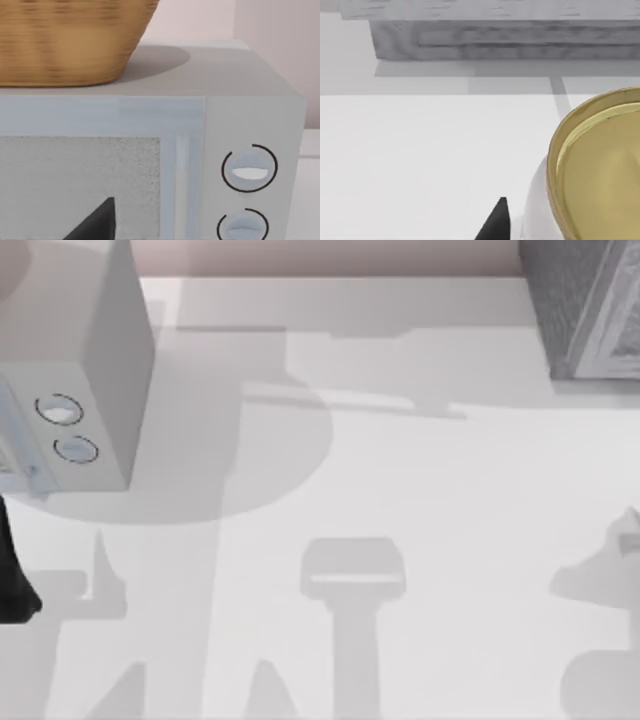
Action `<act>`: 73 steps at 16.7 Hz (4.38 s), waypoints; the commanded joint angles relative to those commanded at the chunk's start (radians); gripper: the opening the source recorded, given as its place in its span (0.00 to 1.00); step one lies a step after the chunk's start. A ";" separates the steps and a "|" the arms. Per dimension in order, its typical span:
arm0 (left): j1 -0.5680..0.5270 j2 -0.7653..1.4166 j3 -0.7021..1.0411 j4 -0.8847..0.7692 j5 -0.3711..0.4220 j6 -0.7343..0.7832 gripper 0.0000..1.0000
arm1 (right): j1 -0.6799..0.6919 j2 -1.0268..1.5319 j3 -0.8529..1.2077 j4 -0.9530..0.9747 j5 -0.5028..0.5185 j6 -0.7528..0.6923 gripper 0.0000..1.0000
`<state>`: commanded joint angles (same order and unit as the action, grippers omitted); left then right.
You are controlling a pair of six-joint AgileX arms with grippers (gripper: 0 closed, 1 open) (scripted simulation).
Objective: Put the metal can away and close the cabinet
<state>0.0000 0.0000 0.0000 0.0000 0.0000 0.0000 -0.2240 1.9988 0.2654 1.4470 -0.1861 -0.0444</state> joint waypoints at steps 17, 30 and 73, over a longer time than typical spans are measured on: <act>0.000 0.000 0.000 0.000 0.000 0.000 1.00 | 0.001 -0.828 0.182 -1.021 -0.010 -0.003 0.00; 0.000 0.000 0.000 0.000 0.000 0.000 1.00 | 0.061 -1.137 0.067 -1.127 0.043 0.012 0.00; 0.000 0.000 0.000 0.000 0.000 0.000 1.00 | 0.398 -0.725 1.403 -1.856 0.373 0.063 0.00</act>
<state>0.0000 0.0000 0.0000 0.0000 0.0000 0.0000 0.1741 1.2734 1.6683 -0.4088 0.1873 0.0189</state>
